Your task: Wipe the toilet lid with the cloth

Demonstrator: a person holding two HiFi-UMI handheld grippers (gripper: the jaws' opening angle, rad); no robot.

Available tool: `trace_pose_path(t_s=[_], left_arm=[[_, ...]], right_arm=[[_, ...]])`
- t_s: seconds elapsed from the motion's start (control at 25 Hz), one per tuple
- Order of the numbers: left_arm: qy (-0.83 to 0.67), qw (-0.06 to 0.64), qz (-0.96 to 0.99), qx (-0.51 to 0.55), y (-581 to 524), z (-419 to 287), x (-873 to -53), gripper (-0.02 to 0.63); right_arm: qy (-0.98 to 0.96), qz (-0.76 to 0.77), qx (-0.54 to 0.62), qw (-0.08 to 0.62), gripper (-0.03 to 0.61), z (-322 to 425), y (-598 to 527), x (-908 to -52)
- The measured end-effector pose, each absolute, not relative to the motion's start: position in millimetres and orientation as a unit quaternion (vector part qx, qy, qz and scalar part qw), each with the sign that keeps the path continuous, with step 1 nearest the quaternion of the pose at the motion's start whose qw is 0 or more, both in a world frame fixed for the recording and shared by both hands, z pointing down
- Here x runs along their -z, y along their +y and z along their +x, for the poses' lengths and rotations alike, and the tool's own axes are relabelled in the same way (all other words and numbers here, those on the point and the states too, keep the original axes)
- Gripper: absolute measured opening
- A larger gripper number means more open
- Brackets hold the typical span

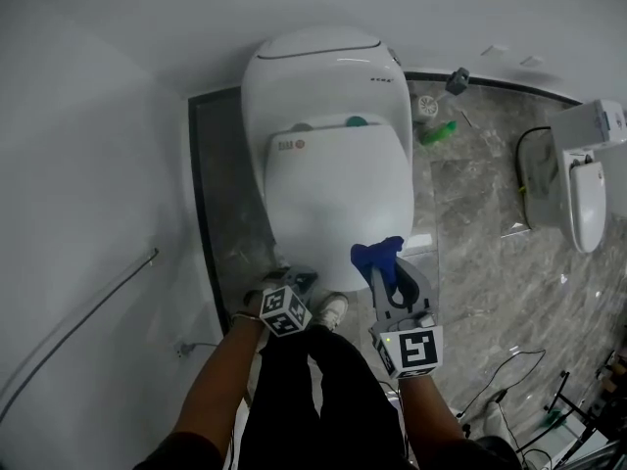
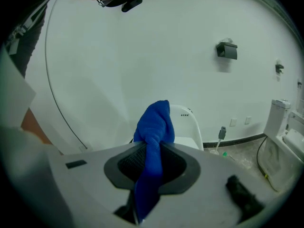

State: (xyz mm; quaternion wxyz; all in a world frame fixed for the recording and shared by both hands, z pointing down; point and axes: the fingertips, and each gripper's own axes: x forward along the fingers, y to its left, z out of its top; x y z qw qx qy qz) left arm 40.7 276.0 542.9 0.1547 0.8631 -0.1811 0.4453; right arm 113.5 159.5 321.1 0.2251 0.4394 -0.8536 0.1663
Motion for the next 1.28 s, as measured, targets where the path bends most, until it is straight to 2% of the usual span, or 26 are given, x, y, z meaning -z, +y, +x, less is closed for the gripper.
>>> trace_pose_path(t_s=[0.28,0.48,0.88,1.08,1.28], left_arm=[[-0.153,0.171,0.877,-0.423,274.7,39.6,-532.3,0.011],[-0.236,0.216,0.885,-0.339,235.6,24.4,-492.0,0.009],[-0.554,0.246,0.769,-0.206,92.0,-132.9,-427.3,0.009],[-0.611,0.25,0.73,-0.175,53.9,-189.6,-420.2,0.009],[-0.61,0.273,0.726,-0.161,28.5,-193.7,-428.0,0.009]], right_arm=[[-0.855,0.405,-0.189,0.261,0.067,58.5,152.3,-374.0],[-0.855,0.399,-0.193,0.267,0.067,30.2,135.4,-383.9],[-0.846,0.411,-0.175,0.291,0.067,-4.8,87.0,-405.2],[-0.85,0.401,-0.156,0.304,0.067,-46.2,37.5,-424.2],[-0.845,0.389,-0.148,0.336,0.067,-86.8,1.0,-452.9]])
